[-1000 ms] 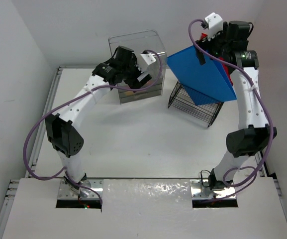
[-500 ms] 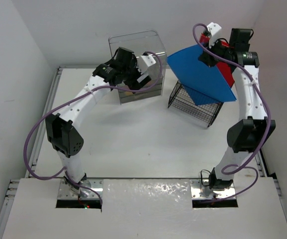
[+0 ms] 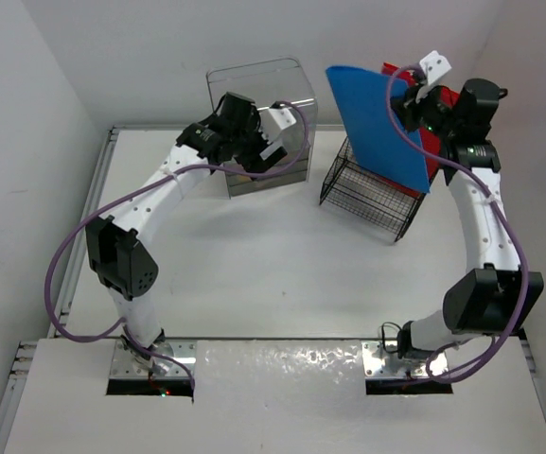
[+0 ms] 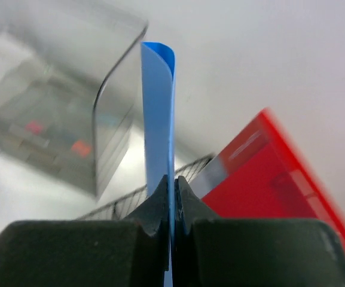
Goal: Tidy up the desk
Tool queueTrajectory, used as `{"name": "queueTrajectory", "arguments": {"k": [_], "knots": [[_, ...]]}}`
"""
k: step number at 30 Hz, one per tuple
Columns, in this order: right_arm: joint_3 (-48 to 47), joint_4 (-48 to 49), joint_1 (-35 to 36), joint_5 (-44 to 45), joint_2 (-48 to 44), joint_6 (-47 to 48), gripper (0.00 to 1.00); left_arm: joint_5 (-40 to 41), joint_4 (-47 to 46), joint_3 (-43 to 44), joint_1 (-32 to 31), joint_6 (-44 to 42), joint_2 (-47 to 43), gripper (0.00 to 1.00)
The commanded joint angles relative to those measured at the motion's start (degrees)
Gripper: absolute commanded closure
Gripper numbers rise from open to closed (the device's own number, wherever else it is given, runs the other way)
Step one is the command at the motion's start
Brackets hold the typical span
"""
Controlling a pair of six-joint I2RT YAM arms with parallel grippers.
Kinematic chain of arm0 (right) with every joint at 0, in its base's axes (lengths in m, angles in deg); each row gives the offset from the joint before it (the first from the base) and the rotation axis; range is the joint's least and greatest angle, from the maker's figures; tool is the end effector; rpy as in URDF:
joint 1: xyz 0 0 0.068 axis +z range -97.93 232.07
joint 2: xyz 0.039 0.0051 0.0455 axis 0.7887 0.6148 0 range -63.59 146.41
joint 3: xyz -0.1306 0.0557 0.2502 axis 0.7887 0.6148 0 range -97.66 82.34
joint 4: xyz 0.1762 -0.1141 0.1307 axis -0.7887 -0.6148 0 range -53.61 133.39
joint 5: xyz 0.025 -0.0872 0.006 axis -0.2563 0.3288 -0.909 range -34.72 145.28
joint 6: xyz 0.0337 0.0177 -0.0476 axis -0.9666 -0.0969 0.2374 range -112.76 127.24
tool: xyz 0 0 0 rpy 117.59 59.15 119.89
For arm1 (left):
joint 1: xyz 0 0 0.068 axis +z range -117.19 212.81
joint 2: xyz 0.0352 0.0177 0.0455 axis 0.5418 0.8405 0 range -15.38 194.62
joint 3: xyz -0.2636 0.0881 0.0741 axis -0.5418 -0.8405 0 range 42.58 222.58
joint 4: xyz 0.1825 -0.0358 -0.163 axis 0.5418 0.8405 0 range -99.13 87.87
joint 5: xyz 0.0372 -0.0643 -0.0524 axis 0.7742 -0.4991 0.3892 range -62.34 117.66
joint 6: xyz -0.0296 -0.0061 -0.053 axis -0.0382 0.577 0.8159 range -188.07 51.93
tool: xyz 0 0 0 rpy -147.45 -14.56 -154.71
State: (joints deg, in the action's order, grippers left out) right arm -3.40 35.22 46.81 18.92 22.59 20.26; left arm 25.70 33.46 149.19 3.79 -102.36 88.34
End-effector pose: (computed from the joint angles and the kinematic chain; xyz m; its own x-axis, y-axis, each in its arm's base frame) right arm 0.3422 -0.0043 0.4340 -0.0304 -0.1794 -0.9833 -0.5304 0.8367 -0.1363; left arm 0.3533 -0.1976 0.3799 -0.1755 0.7411 -0.6480 0.7343 0.5370 0.4152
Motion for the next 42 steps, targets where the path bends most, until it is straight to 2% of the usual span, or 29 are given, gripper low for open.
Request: {"name": "queueTrajectory", "arguments": {"k": [1,3,5,6,8,12,13,17,19,27,34,42], "knots": [[2.31,26.23,-0.98,-1.35,-3.81,-9.05,1.0,0.02,-1.98,-1.05,0.71,-0.43,-3.97,0.0],[4.07,30.38,-1.6,-0.73,-4.52,-11.95,1.0,0.02,-2.07,-1.66,0.71,-0.52,-4.58,0.0],[7.06,38.89,-3.44,-1.78,-4.52,-18.06,1.0,0.02,-2.16,-2.02,0.71,-0.52,-4.93,0.0],[8.29,46.15,-4.84,-2.48,-4.35,-20.64,1.0,-0.06,-2.16,-2.1,0.71,-0.61,-5.02,0.0],[10.58,51.82,-6.08,-5.56,-2.95,-25.9,1.0,-0.06,-2.25,-2.28,0.71,-0.52,-5.28,0.0],[13.83,59.73,-8.01,-8.37,-1.1,-28.47,1.0,0.02,-2.42,-2.54,0.71,-0.61,-5.37,0.0],[14.71,64.71,-8.54,-9.16,-0.57,-30.05,1.0,0.11,-2.51,-2.63,0.71,-0.61,-5.37,0.0],[14.98,80.2,-11.35,-11.8,3.91,-44.96,1.0,0.29,-2.6,-2.63,0.71,-0.61,-5.11,0.0],[14.89,87.31,-11.79,-12.68,6.19,-48.16,1.0,0.37,-2.51,-2.63,0.71,-0.61,-4.93,0.0],[21.39,94.29,-12.14,-13.04,7.87,-50.11,1.0,0.9,-2.16,-2.02,0.71,-0.35,-4.58,0.0],[27.46,105.09,-13.37,-11.46,9.36,-54.67,1.0,0.81,-2.07,-1.93,0.71,-0.08,-4.32,0.0],[32.81,105.28,-13.55,-10.93,10.86,-52.66,1.0,0.73,-1.89,-2.19,0.71,-0.17,-4.14,0.0]]}}
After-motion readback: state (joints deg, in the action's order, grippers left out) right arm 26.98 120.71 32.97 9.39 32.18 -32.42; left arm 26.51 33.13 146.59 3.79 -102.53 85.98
